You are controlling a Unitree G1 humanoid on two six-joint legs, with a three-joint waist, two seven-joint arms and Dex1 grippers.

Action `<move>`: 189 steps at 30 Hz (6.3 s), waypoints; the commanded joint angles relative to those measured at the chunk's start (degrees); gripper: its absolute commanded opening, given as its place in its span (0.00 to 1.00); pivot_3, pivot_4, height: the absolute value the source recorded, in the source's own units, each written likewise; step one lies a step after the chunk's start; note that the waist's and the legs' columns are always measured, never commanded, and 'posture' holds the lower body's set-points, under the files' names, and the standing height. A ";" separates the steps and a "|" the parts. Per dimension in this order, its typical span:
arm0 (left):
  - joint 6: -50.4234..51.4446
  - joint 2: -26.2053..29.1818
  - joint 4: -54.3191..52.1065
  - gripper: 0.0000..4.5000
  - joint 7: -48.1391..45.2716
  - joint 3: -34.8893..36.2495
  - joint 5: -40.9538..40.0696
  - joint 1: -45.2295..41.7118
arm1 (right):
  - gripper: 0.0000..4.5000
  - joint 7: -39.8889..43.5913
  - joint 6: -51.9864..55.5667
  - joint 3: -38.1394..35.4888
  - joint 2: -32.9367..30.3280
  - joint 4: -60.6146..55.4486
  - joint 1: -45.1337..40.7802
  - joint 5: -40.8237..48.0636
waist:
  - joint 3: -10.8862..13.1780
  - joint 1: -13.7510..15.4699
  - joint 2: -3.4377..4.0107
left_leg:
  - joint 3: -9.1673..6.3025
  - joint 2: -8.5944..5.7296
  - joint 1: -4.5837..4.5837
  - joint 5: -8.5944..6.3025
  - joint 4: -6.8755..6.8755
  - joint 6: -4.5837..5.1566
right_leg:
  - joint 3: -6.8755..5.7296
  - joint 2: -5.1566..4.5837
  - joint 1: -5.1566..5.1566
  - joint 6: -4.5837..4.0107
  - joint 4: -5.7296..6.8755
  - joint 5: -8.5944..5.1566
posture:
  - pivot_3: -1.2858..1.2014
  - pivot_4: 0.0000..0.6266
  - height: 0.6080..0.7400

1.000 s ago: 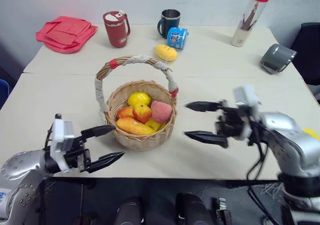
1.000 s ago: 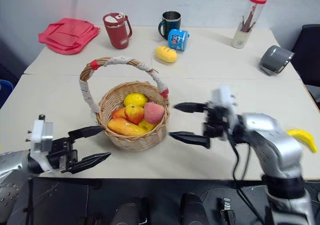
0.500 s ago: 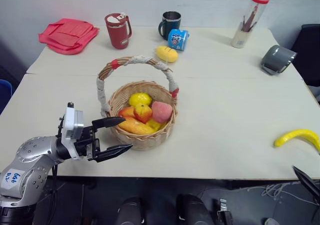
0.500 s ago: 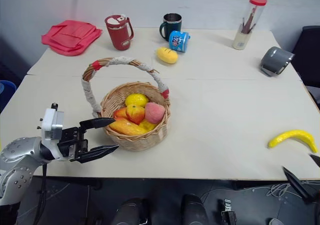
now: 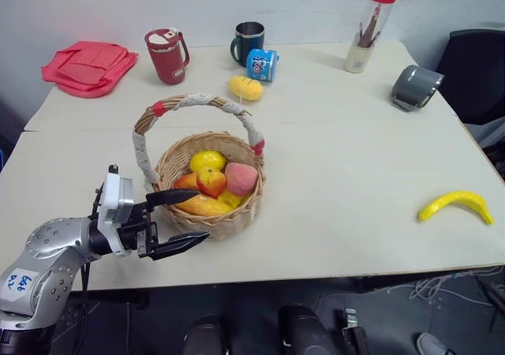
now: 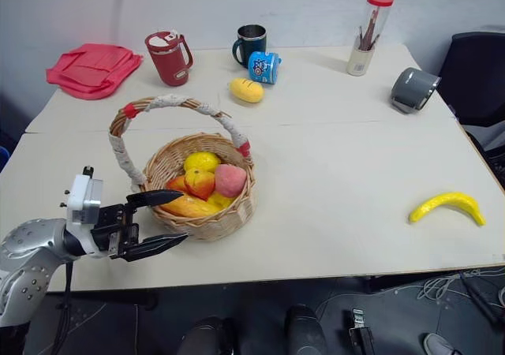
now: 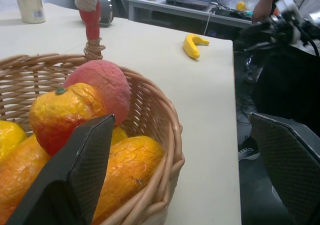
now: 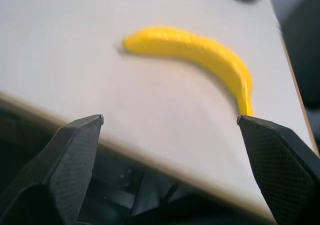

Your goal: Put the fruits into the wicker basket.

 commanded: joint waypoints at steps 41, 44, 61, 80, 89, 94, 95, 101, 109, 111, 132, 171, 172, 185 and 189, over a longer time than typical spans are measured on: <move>-0.80 -0.55 -10.11 1.00 6.36 7.60 -1.48 9.61 | 0.95 12.06 -4.49 63.62 -16.59 54.07 -80.22 -52.31 | 0.32 -0.35 0.29 | 0.10 0.08 -0.25 0.04 0.34 -0.09 | 0.00 0.09 -0.17 0.01 0.03 0.00 | 0.52 0.24 1.00; -0.83 -0.96 -9.97 1.00 6.88 7.13 -1.32 9.16 | 0.79 8.91 -5.69 64.37 -14.15 54.52 -79.69 -53.05 | 0.33 -0.45 0.30 | 0.13 0.10 -0.25 0.05 0.35 -0.10 | 0.02 0.11 -0.18 0.01 0.04 0.00 | 0.52 0.24 1.00; -2.62 -5.59 -12.05 1.00 8.97 16.68 -2.13 22.36 | 0.10 28.62 36.52 71.98 -18.50 0.67 -71.52 13.56 | 0.46 -0.77 0.49 | -0.05 0.36 -0.34 0.00 0.33 -0.14 | 0.00 0.09 -0.27 -0.03 0.11 -0.02 | 0.52 0.24 1.00; -3.60 -8.96 -11.60 1.00 10.96 19.46 -2.89 26.43 | 0.10 -12.63 46.78 60.41 29.66 -31.07 -71.48 17.00 | -0.03 1.19 -0.45 | -0.07 0.23 -1.15 -0.18 0.67 -0.10 | -0.20 0.11 -1.23 -0.14 0.82 0.06 | 0.52 0.24 1.00; -3.90 -9.13 -11.99 1.00 11.74 19.72 -2.92 26.95 | 0.10 -22.99 49.35 62.80 37.91 -25.99 -70.14 5.32 | -0.04 1.19 -0.47 | -0.10 0.23 -1.19 -0.21 0.87 -0.05 | -0.26 0.08 -1.22 -0.18 0.92 0.04 | 0.52 0.24 1.00; -4.03 -9.03 -12.03 1.00 12.03 19.41 -2.86 26.45 | 0.17 -23.16 51.32 62.99 38.47 -24.15 -68.56 2.61 | -0.03 1.10 -0.46 | -0.10 0.23 -1.19 -0.21 0.87 -0.04 | -0.26 0.09 -1.23 -0.18 0.92 0.03 | 0.52 0.24 1.00; -4.09 -9.02 -12.02 1.00 12.07 19.36 -2.85 26.36 | 0.25 -22.75 51.64 63.09 38.38 -23.91 -68.11 2.29 | -0.03 1.09 -0.46 | -0.10 0.24 -1.19 -0.21 0.85 -0.04 | -0.26 0.10 -1.23 -0.18 0.92 0.03 | 0.52 0.24 1.00; -3.93 -8.63 -12.18 1.00 12.59 18.85 -3.03 25.03 | 0.69 -19.41 54.45 60.94 37.42 -24.00 -68.46 3.10 | -0.03 1.08 -0.46 | -0.10 0.24 -1.19 -0.22 0.82 -0.04 | -0.26 0.10 -1.23 -0.18 0.91 0.03 | 0.52 0.24 1.00; -2.92 -7.48 -11.10 1.00 11.34 19.28 -4.00 24.75 | 1.00 3.68 61.40 55.42 26.11 -28.82 -66.00 17.55 | -0.03 1.40 -0.47 | -0.14 0.23 -1.19 -0.29 0.77 0.09 | -0.30 0.07 -1.17 -0.18 0.66 0.03 | 0.52 0.24 1.00; -2.80 -7.11 -10.74 1.00 11.20 19.59 -4.25 24.47 | 1.00 5.25 62.86 53.42 24.16 -29.29 -65.32 19.89 | -0.03 1.36 -0.47 | -0.11 0.21 -1.19 -0.32 0.78 0.12 | -0.30 0.05 -1.16 -0.18 0.50 0.04 | 0.52 0.24 1.00; -2.75 -6.38 -10.15 1.00 8.57 25.16 -7.59 28.10 | 1.00 9.45 49.15 36.74 8.23 -24.88 -49.44 16.83 | -0.02 1.23 -0.51 | -0.04 0.02 -1.16 -0.41 0.60 0.27 | -0.30 -0.07 -0.99 -0.04 0.01 0.11 | 0.52 0.24 1.00; 4.10 1.06 -5.10 1.00 8.09 13.14 -11.95 10.90 | 0.04 4.32 46.66 30.41 12.04 -23.34 -54.29 11.97 | 0.10 1.52 -0.30 | -0.08 0.14 -1.16 -0.09 0.50 -0.08 | -0.33 0.06 -1.20 -0.13 0.36 0.06 | 0.52 0.24 1.00; 4.18 1.35 -4.05 1.00 7.60 12.30 -11.72 9.64 | 0.04 1.83 46.53 27.94 11.15 -24.11 -52.68 11.77 | 0.10 1.69 -0.30 | -0.06 0.12 -1.15 -0.09 0.50 -0.07 | -0.32 0.05 -1.19 -0.14 0.35 0.06 | 0.52 0.24 1.00; 4.11 1.61 5.11 1.00 2.68 4.54 -6.71 -2.81 | 0.04 -15.00 29.53 12.80 9.13 -14.02 -38.53 4.97 | 0.12 1.31 -0.27 | 0.15 0.11 -1.08 -0.03 0.42 -0.06 | -0.26 0.09 -1.19 -0.09 0.26 0.09 | 0.52 0.24 1.00; 3.75 1.38 6.12 1.00 1.80 4.07 -5.66 -3.76 | 0.04 -19.32 28.49 11.48 10.64 -9.20 -38.52 6.10 | 0.12 1.45 -0.26 | 0.17 0.10 -1.05 -0.01 0.46 -0.05 | -0.24 0.08 -1.14 -0.08 0.28 0.09 | 0.52 0.24 1.00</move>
